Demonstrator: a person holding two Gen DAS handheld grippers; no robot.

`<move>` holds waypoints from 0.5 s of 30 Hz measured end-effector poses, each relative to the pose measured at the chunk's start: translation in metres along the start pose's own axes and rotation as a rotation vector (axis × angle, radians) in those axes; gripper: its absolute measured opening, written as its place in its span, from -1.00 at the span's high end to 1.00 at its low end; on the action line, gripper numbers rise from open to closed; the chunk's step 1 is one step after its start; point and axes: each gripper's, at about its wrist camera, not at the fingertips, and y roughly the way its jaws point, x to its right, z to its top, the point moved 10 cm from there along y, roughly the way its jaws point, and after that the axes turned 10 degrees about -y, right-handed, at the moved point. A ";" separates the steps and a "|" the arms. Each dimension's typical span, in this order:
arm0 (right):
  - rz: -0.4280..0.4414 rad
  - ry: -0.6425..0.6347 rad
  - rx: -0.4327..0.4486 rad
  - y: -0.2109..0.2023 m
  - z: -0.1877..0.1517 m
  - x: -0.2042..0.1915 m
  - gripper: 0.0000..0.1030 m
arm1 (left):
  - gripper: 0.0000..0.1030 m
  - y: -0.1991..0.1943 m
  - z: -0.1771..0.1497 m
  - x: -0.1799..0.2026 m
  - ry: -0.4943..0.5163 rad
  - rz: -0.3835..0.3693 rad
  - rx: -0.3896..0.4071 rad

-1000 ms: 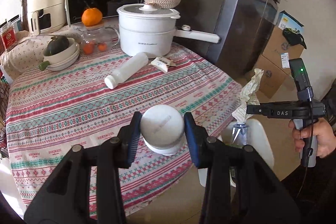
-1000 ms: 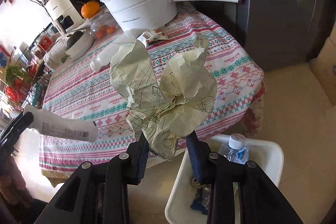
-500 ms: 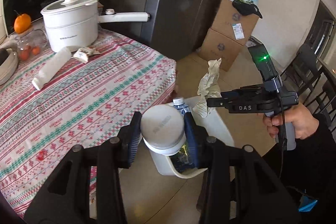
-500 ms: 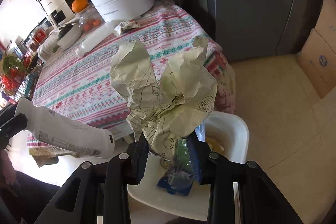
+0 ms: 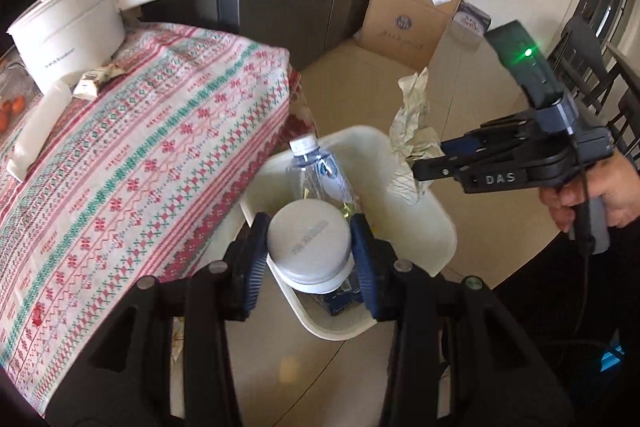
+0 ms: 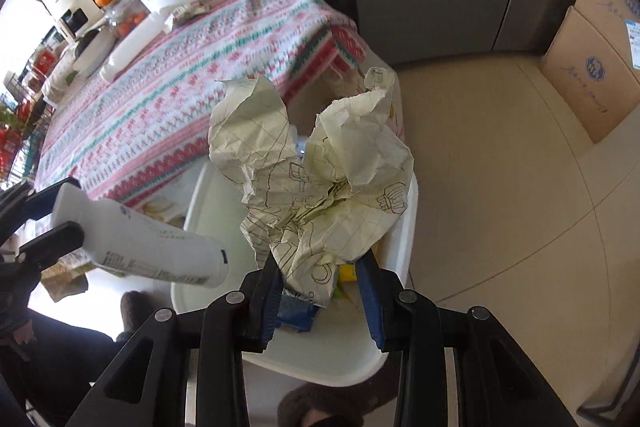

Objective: Collect trash
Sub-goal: 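Carry the white bottle and crumpled paper to the white bin and release both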

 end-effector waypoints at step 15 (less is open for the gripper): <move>0.006 -0.022 -0.054 0.010 -0.011 -0.001 0.27 | -0.10 0.003 -0.003 0.004 0.087 0.070 0.004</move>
